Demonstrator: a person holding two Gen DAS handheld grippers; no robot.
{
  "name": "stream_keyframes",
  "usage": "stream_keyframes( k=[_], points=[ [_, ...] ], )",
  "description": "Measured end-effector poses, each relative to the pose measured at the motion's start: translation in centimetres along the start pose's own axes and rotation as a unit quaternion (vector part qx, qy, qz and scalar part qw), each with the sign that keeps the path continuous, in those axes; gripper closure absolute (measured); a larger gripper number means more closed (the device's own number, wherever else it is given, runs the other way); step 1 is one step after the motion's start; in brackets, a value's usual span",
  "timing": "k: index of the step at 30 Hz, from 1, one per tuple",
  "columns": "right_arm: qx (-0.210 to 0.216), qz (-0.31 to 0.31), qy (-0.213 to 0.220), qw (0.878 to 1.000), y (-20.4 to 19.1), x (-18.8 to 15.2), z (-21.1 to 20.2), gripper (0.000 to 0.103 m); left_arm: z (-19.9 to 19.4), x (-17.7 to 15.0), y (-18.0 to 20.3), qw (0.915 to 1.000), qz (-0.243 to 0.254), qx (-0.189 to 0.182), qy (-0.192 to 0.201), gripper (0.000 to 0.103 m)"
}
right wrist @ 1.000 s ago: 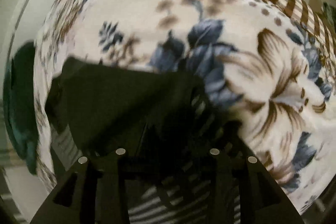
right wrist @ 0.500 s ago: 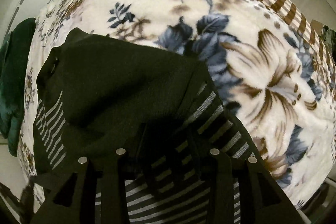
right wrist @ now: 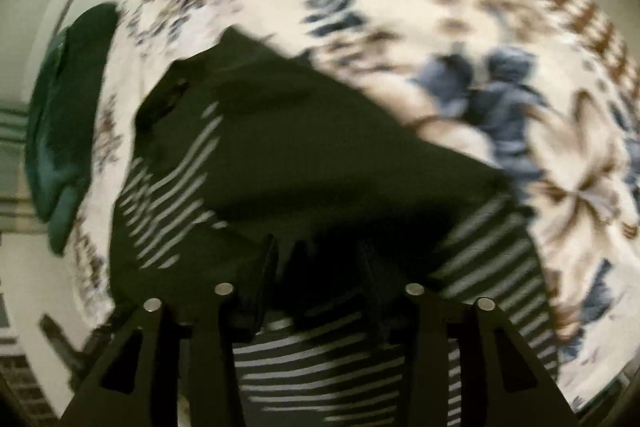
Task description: Fold small clothes
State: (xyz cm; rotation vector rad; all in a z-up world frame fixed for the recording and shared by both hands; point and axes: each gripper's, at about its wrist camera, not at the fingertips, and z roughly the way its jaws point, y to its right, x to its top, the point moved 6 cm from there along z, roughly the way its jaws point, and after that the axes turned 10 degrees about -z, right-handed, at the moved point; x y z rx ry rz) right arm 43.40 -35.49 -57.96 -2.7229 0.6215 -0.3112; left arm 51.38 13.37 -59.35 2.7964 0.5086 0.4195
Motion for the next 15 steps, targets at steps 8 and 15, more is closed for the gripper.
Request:
stream_keyframes(
  k=[8,15],
  points=[
    [-0.018,-0.106,-0.104,0.989,-8.3,2.8,8.0,0.044,1.6,0.0,1.4,0.9996,-0.021,-0.016,-0.010,0.087],
    [-0.088,-0.098,-0.053,0.990,-9.0,6.1,8.1,0.098,2.7,1.8,3.3,0.9996,-0.009,-0.026,-0.008,0.087]
  ],
)
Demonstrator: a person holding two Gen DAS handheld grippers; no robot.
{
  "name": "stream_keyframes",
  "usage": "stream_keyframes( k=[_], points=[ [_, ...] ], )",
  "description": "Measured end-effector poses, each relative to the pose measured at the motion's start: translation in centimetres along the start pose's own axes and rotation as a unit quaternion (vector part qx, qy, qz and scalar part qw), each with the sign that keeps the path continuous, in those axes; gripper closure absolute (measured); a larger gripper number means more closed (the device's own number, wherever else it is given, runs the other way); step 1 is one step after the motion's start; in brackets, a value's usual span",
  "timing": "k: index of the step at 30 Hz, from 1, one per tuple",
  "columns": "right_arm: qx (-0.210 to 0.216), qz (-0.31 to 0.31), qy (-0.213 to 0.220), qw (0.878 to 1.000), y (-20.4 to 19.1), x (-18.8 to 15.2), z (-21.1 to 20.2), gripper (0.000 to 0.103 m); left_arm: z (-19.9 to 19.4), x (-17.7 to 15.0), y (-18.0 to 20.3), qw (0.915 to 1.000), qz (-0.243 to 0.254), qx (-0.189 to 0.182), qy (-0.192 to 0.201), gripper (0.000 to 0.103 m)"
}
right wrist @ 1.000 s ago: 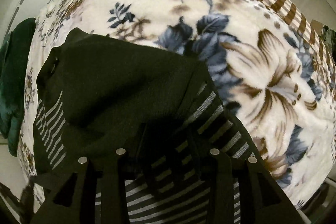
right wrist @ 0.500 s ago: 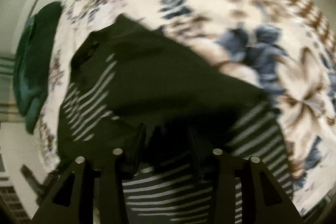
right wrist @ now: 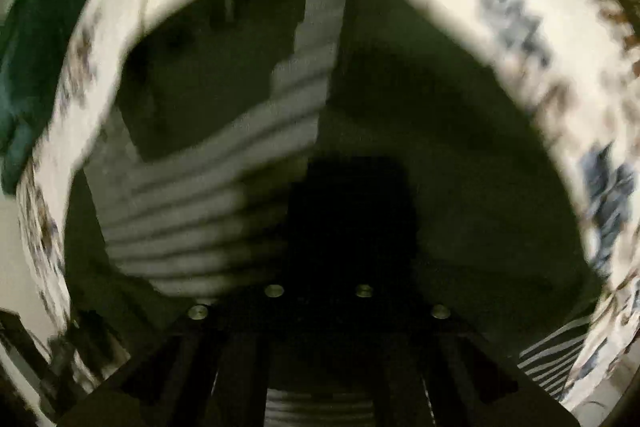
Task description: Fold small clothes
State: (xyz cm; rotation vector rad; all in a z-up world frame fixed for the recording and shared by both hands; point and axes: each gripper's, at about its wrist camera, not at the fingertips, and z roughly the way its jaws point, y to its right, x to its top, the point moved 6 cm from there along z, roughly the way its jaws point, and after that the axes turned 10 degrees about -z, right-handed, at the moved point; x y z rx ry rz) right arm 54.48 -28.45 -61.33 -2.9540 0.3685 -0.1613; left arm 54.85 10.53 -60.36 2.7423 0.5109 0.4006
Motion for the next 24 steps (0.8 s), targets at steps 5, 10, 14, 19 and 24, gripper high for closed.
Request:
stream_keyframes(
  k=[5,10,14,19,24],
  points=[
    [-0.004,0.054,0.078,0.996,3.0,6.0,-3.2,0.097,0.3,0.9,-0.2,0.9998,-0.016,-0.013,0.006,0.057],
    [0.052,0.077,0.031,0.995,4.6,7.5,-2.1,0.078,0.5,1.4,-0.9,0.9973,-0.062,-0.041,0.000,0.056],
    [0.064,0.080,0.079,0.992,6.4,3.9,-6.0,0.052,1.5,1.7,-0.4,0.9974,-0.059,-0.040,-0.004,0.056],
    [0.074,0.134,0.068,0.986,9.6,-3.4,-7.0,0.052,3.5,1.8,1.0,0.9990,-0.036,-0.024,-0.004,0.058],
    [0.065,0.177,0.025,0.982,11.5,-9.1,-3.8,0.052,5.4,1.1,2.9,0.9980,0.045,0.040,0.020,0.092]
  ],
)
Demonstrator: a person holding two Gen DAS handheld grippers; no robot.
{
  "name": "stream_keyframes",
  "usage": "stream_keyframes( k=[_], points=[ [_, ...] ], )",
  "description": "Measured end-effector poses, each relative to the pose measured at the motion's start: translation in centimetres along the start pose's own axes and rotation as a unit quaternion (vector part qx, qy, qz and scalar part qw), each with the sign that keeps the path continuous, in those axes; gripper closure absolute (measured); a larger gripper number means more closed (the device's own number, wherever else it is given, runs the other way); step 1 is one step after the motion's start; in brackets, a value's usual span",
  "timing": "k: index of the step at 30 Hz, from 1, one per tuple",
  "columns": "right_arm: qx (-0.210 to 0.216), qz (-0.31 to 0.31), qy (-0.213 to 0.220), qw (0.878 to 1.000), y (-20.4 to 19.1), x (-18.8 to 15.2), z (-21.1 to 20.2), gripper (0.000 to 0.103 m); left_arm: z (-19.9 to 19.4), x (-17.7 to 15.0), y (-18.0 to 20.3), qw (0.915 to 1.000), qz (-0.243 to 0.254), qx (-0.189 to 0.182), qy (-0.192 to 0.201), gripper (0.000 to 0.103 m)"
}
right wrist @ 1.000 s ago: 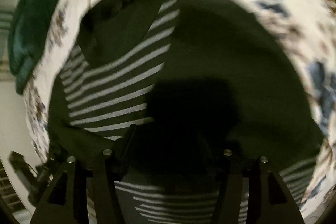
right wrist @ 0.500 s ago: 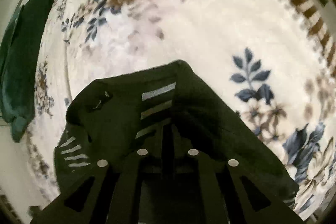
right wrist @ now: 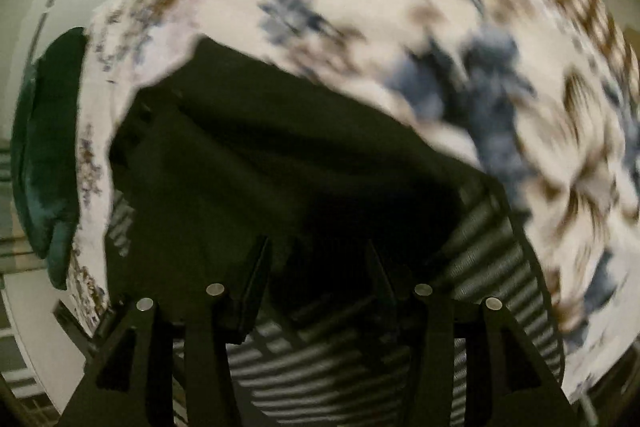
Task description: Fold small clothes
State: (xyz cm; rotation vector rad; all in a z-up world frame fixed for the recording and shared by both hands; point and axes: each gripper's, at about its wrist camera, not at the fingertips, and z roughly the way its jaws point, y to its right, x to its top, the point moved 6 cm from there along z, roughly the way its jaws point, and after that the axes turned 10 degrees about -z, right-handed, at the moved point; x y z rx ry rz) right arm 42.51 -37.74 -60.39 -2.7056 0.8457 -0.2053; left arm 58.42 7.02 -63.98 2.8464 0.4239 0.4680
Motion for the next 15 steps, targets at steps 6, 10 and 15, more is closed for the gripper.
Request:
stream_keyframes(
  k=[6,10,15],
  points=[
    [-0.032,-0.003,-0.005,0.999,0.9,-1.8,1.8,0.052,-3.1,-0.2,-1.7,0.9984,-0.007,0.014,0.055,0.098],
    [-0.038,-0.037,-0.003,0.999,-1.4,-1.7,2.0,0.052,-3.3,-0.5,-4.4,0.9979,-0.046,0.017,0.043,0.097],
    [-0.034,-0.070,-0.013,0.997,-4.9,-1.1,2.5,0.052,-4.7,-1.1,-4.5,0.9974,-0.063,0.006,0.035,0.094]
  ],
)
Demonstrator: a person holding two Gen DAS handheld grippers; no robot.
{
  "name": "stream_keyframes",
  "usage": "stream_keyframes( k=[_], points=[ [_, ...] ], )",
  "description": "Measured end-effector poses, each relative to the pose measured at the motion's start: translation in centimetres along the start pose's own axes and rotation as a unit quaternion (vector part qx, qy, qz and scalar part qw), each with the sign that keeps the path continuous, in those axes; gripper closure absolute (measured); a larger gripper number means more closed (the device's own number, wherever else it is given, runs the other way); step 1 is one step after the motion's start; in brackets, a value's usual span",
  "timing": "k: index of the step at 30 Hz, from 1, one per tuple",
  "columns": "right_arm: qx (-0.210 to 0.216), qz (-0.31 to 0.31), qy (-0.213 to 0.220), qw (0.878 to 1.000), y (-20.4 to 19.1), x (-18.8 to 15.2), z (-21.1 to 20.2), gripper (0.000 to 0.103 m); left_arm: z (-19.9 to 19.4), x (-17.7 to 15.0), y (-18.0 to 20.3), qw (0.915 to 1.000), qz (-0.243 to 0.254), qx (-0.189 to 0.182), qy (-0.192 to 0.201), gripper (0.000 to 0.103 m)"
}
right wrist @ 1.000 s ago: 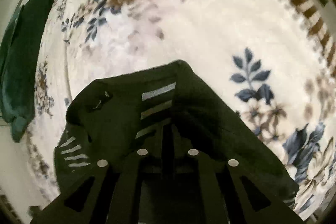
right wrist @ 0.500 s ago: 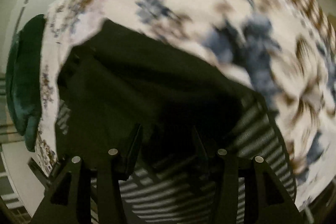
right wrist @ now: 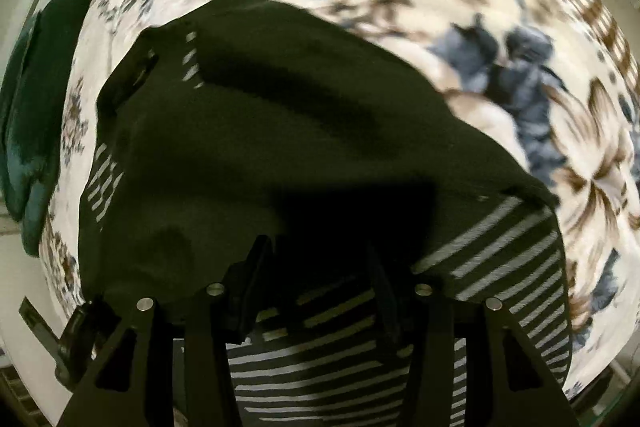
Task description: Fold small clothes
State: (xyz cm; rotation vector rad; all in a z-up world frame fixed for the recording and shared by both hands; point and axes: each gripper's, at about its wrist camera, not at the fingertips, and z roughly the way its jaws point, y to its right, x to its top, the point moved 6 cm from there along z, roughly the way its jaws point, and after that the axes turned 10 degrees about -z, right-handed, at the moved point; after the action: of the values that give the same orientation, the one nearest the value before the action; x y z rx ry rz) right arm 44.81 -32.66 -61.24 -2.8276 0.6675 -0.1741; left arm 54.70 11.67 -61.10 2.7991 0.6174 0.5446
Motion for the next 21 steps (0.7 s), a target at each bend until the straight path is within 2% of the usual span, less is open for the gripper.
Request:
stream_keyframes(
  k=[2,3,4,5,7,9,12,15,16,18,21],
  points=[
    [-0.008,-0.023,0.002,1.000,-1.3,0.1,-0.3,0.048,-1.4,-0.4,-0.3,1.0000,-0.007,-0.007,0.001,0.094],
    [-0.014,-0.034,0.003,0.999,-1.9,0.2,-0.3,0.041,-1.9,-0.5,-0.5,0.9999,-0.009,-0.002,0.005,0.092],
    [-0.020,-0.047,0.006,0.999,-2.5,0.1,-0.4,0.037,-2.6,-0.6,-1.2,0.9998,-0.013,0.008,0.011,0.079],
    [-0.029,-0.063,0.008,0.998,-3.2,-0.1,-0.5,0.032,-2.9,-0.6,-1.5,0.9997,-0.017,0.011,0.013,0.072],
    [-0.048,-0.087,0.014,0.995,-4.3,-0.4,-0.5,0.027,-4.2,-0.9,-3.2,0.9991,-0.032,0.017,0.022,0.022],
    [-0.062,-0.104,0.024,0.992,-5.4,-0.6,-0.6,0.020,-5.7,-1.5,-6.0,0.9972,-0.054,0.036,0.037,0.006],
    [-0.057,-0.114,0.027,0.991,-7.5,-1.1,-0.4,0.015,-7.7,-2.5,-11.2,0.9922,-0.105,0.053,0.041,0.006],
    [-0.054,-0.129,0.021,0.990,-9.9,-2.0,0.1,0.015,-9.2,-4.1,-18.0,0.9794,-0.189,0.064,0.034,0.006],
    [-0.055,-0.137,0.018,0.989,-11.0,-2.4,0.5,0.015,-9.4,-4.8,-20.4,0.9731,-0.219,0.066,0.027,0.006],
    [-0.056,-0.149,0.012,0.987,-12.3,-3.1,1.0,0.015,-9.6,-6.2,-24.5,0.9561,-0.289,0.047,0.013,0.006],
    [-0.061,-0.167,0.002,0.984,-14.7,-4.4,2.3,0.015,-10.5,-7.5,-30.2,0.9246,-0.379,0.030,0.028,0.007]
  ],
)
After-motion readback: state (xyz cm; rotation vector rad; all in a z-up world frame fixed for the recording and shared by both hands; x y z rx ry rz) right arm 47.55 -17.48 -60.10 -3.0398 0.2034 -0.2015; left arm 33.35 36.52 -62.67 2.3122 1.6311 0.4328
